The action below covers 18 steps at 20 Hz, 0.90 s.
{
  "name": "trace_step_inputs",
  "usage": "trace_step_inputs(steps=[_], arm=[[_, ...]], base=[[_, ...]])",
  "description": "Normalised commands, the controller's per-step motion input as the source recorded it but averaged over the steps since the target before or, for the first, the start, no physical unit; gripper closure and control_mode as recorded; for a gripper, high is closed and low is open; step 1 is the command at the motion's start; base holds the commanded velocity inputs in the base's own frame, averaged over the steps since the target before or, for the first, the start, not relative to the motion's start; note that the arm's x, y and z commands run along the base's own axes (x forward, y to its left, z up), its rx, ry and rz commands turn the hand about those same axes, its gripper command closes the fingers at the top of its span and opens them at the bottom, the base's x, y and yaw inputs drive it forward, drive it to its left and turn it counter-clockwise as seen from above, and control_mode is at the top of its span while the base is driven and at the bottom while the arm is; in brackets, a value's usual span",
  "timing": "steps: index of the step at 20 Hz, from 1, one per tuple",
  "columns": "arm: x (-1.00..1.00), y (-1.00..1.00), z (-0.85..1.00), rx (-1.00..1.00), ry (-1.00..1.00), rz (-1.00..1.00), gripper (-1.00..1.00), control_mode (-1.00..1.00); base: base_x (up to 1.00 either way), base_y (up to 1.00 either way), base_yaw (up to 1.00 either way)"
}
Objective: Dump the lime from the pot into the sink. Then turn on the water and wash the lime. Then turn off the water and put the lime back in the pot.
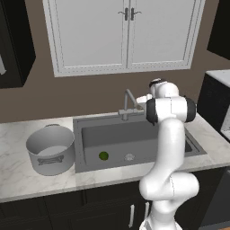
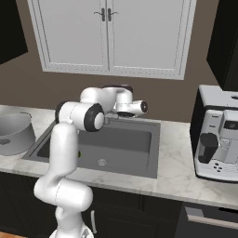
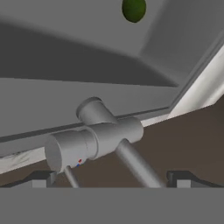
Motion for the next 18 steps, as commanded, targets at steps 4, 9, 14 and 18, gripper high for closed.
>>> trace_step_inputs(steps=[4, 9, 14, 18], arm=[[0.29, 0.0, -0.21, 0.0, 0.0, 0.0, -1.0, -1.0], [0.29, 0.0, -0.23, 0.0, 0.0, 0.0, -1.0, -1.0], [0.31, 0.02, -0.2, 0.0, 0.0, 0.0, -1.0, -1.0], [0.34, 0.04, -0.12, 0.0, 0.0, 0.0, -1.0, -1.0]], base=[[0.0, 0.0, 0.0], [0.0, 0.0, 0.0], [0.0, 0.0, 0.0], [0.0, 0.0, 0.0]])
